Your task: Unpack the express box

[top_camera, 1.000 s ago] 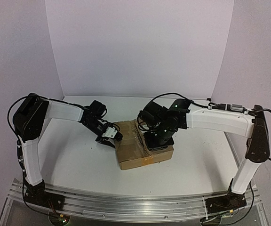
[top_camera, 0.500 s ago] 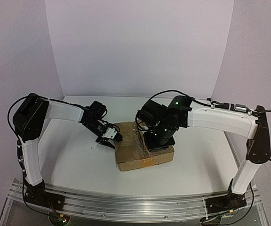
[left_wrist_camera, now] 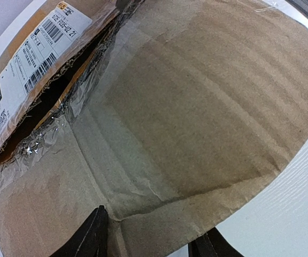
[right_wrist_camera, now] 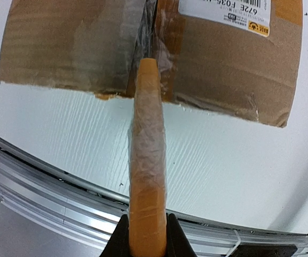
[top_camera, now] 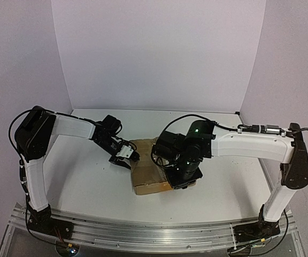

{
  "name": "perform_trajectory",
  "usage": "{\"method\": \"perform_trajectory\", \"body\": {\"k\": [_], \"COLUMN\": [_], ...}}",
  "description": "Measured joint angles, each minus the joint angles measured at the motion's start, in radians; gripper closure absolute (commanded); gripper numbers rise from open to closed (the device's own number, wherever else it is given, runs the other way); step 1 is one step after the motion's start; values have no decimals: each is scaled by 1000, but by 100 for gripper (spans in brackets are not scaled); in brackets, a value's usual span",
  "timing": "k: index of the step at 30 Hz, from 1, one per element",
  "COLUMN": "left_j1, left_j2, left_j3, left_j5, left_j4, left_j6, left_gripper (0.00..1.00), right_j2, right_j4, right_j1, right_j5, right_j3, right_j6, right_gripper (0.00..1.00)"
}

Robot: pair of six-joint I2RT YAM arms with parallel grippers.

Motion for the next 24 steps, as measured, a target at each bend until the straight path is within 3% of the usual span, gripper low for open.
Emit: {"method": "perform_trajectory", "body": {"k": [5, 8, 14, 20, 24], "left_j1": [0, 14, 96, 107, 105], "left_j2": [0, 1, 8, 9, 11], "left_j3": [0, 1, 6, 24, 50], "left_j5": [-8, -57, -160, -184, -191], "left_j4": [12, 63, 166, 140, 81], "left_j6": [-14, -67, -170, -175, -174], "left_gripper": [67, 67, 67, 65, 60], "right_j2": [-101, -146, -72, -111, -166], "right_j4": [-11, -61, -110, -109, -65], "right_j1": [61, 94, 141, 72, -62], "right_j5": [-9, -106, -237, -214, -176], "right_j3": [-102, -121, -68, -64, -64], "right_j6": [45, 58, 43, 51, 45], "right_gripper": [100, 100, 100, 100, 100]}}
